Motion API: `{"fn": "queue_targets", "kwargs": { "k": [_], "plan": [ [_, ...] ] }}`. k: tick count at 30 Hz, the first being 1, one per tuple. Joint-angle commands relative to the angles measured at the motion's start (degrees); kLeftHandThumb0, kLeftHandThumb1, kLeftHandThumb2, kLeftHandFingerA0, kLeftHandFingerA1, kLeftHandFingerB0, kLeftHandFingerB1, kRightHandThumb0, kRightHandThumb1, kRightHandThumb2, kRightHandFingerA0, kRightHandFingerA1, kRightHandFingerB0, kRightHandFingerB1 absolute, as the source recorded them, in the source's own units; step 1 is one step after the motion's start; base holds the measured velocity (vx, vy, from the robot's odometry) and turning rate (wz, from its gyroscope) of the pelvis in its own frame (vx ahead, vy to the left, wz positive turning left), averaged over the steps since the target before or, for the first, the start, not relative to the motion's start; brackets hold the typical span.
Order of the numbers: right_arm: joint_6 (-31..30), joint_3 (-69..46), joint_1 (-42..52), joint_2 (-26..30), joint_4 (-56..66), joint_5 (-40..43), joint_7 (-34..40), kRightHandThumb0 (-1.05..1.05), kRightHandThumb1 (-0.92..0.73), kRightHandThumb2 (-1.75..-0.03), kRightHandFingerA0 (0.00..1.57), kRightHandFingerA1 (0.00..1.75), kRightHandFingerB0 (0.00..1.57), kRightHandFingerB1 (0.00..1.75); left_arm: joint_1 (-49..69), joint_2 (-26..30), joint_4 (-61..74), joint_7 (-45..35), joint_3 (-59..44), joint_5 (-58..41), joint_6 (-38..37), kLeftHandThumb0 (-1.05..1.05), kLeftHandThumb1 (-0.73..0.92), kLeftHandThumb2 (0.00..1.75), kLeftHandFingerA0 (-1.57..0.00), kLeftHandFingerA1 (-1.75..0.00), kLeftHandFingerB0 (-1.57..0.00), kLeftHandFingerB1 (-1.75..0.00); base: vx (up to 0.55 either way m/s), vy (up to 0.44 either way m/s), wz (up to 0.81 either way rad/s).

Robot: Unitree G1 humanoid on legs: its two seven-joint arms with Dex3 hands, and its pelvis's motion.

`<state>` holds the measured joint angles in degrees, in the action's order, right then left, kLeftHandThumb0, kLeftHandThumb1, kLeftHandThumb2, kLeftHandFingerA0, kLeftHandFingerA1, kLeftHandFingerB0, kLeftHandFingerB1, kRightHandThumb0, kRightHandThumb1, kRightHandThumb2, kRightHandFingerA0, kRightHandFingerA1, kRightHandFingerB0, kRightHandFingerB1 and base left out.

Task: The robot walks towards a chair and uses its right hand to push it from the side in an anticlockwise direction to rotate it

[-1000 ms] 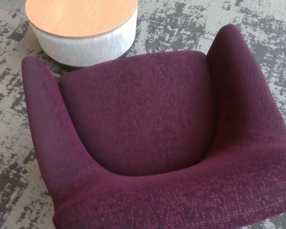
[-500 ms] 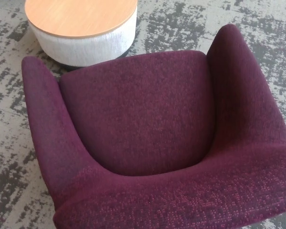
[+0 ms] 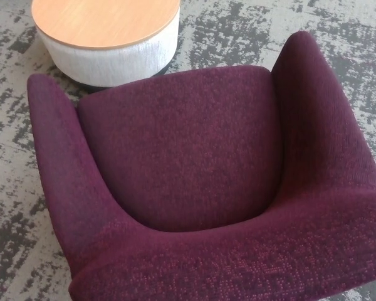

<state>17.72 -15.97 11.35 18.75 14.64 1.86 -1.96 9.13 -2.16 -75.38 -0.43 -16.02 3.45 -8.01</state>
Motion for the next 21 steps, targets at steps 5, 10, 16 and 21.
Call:
{"fn": "queue_targets", "kwargs": {
  "k": [5,10,16,21],
  "plan": [
    [-15.9,36.0,-6.0,-4.2,16.4,-27.0,-12.1,-0.95,-0.6,-1.04,0.0,0.29,0.09,0.08,-8.4,1.3,3.2,-2.5,-0.4,-3.1,-6.8,-0.67,0.72,0.62,-0.4,-0.53,-0.28,-0.33,0.0,-0.001,0.01],
    [-15.8,44.5,-7.9,-5.5,11.8,-32.9,-12.4,-0.95,-0.59,-1.04,0.01,0.37,0.09,0.16,-8.3,1.1,3.3,-3.7,-0.9,-3.8,-7.0,-0.68,0.72,0.62,-0.37,-0.55,-0.28,-0.33,0.0,0.0,0.0],
    [-20.5,50.2,-10.0,-5.2,11.3,-37.5,-15.9,-0.95,-0.59,-1.04,0.0,0.32,0.08,0.18,-8.3,1.4,3.4,-2.5,0.7,-2.0,-7.5,-0.68,0.75,0.62,-0.4,-0.54,-0.27,-0.33,0.0,0.0,0.0],
    [-19.8,55.0,-12.7,-5.6,7.3,-41.1,-15.2,-0.99,-0.6,-1.04,0.0,0.3,0.0,0.3,-8.2,0.9,3.6,-3.8,-0.1,-3.0,-8.3,-0.67,0.74,0.62,-0.33,-0.53,-0.27,-0.34,0.0,0.0,0.0]
  ]
}}
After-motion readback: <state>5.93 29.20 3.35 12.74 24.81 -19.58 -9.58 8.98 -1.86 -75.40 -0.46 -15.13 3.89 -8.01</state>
